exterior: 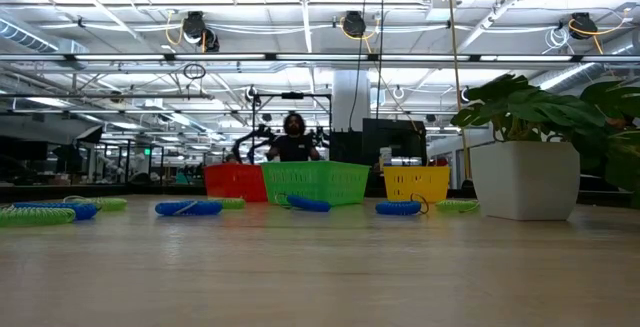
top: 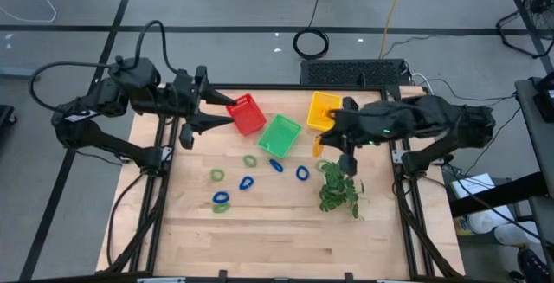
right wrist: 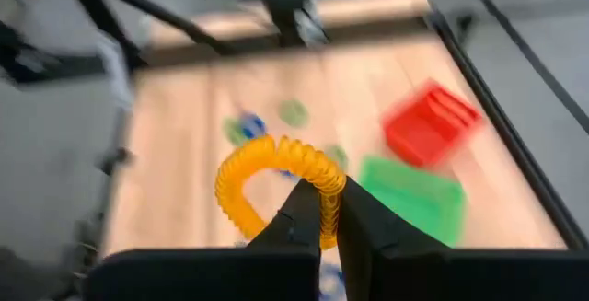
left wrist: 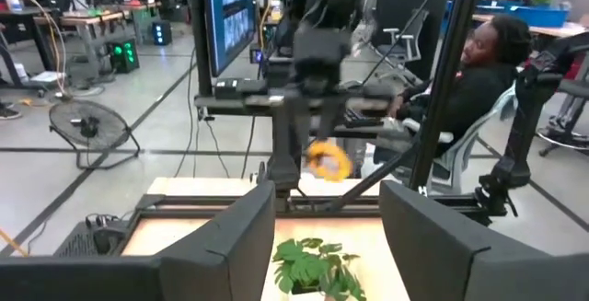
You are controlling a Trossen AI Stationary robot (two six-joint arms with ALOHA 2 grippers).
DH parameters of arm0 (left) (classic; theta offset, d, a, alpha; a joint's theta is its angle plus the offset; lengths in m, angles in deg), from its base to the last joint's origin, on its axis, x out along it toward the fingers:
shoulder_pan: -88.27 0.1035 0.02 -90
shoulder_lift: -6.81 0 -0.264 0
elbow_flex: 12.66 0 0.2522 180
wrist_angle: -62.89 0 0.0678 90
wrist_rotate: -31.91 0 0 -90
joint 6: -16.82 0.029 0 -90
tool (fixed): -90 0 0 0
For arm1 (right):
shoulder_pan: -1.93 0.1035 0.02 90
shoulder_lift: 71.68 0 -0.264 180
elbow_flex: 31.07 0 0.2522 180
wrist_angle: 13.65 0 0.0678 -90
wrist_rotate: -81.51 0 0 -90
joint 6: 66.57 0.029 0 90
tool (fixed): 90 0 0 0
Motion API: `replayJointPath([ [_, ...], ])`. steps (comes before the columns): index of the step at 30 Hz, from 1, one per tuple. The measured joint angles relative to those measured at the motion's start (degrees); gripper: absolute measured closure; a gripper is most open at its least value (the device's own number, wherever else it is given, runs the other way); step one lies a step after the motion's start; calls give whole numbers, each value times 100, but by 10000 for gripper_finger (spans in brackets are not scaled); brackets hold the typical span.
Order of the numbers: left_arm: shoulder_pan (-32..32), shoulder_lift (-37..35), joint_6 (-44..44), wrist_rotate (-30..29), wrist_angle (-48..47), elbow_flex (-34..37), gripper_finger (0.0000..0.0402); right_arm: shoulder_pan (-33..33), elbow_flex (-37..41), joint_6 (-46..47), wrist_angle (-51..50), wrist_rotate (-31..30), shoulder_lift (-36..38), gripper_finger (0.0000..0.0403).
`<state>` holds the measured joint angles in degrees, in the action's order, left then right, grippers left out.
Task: Sort spring keychains
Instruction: Put the yellow spring keychain into the yellow bin
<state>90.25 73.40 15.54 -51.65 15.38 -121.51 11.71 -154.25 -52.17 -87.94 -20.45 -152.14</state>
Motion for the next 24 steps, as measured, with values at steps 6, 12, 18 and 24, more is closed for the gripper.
replayJointPath([
  [6,0,2,-17,0,-54,0,197,-1005,-376,-252,-1178,681,-611,403],
  [12,0,2,-33,0,-78,0,186,-2007,-388,-1040,-1594,1072,-977,402],
  [18,0,2,-13,2,-83,0,176,-3015,-388,-1786,-1755,1217,-1306,402],
  [24,0,2,-246,4,-82,0,174,-3886,-388,-2405,-1911,1210,-1605,402],
])
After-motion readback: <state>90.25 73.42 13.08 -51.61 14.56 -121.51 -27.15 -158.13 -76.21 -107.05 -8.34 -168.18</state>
